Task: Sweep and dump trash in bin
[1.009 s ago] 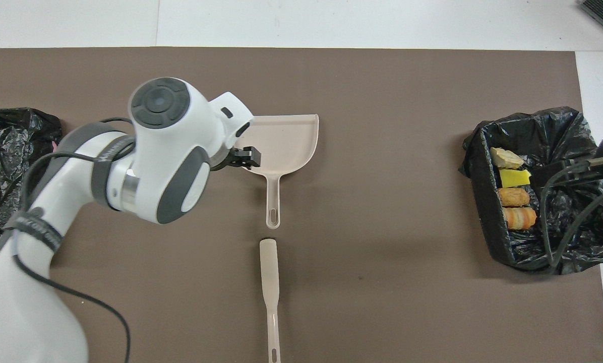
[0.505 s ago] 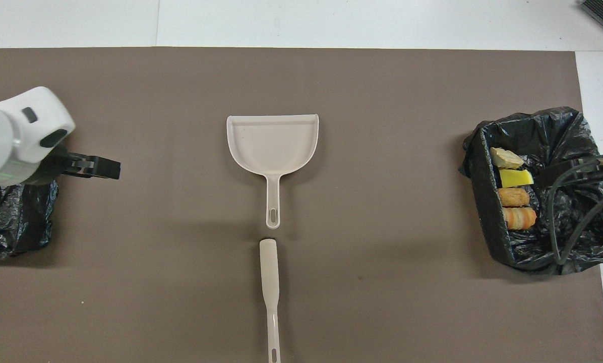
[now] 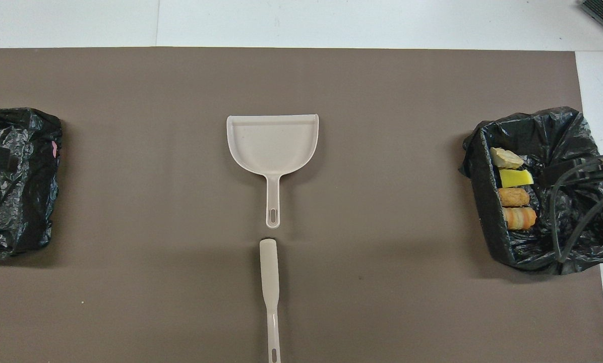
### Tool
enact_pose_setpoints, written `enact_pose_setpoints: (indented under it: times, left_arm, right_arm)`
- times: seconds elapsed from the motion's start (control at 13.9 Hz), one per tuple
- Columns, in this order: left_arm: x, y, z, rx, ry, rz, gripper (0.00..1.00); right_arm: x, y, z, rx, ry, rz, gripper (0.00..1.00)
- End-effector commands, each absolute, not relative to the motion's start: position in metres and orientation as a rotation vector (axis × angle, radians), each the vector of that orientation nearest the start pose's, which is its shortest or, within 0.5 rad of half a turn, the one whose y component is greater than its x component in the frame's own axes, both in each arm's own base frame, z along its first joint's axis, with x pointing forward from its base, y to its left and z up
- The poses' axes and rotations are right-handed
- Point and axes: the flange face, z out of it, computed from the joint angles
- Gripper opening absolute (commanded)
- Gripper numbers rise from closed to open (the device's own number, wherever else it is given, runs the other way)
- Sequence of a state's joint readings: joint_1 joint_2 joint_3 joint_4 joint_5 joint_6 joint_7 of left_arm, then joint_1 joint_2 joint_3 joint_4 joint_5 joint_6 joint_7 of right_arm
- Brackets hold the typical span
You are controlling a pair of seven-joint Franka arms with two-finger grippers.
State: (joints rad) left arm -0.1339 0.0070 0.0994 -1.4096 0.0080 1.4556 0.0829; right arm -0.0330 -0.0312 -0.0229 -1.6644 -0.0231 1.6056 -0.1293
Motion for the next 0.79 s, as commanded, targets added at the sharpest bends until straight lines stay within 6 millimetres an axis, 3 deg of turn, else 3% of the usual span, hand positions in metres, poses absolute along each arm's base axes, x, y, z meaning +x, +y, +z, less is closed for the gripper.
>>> enact_pose_setpoints:
  times: [0.0, 0.72]
  left_arm:
    - [0.543, -0.016, 0.687, -3.144, 0.235, -0.025, 1.0]
    - [0.537, -0.017, 0.683, -3.148, 0.226, -0.011, 1.0]
  right_arm:
    - [0.536, -0.034, 0.596, -3.18, -0.098, 0.008, 1.0]
    - [0.543, -0.042, 0.578, -3.175, -0.073, 0.003, 1.0]
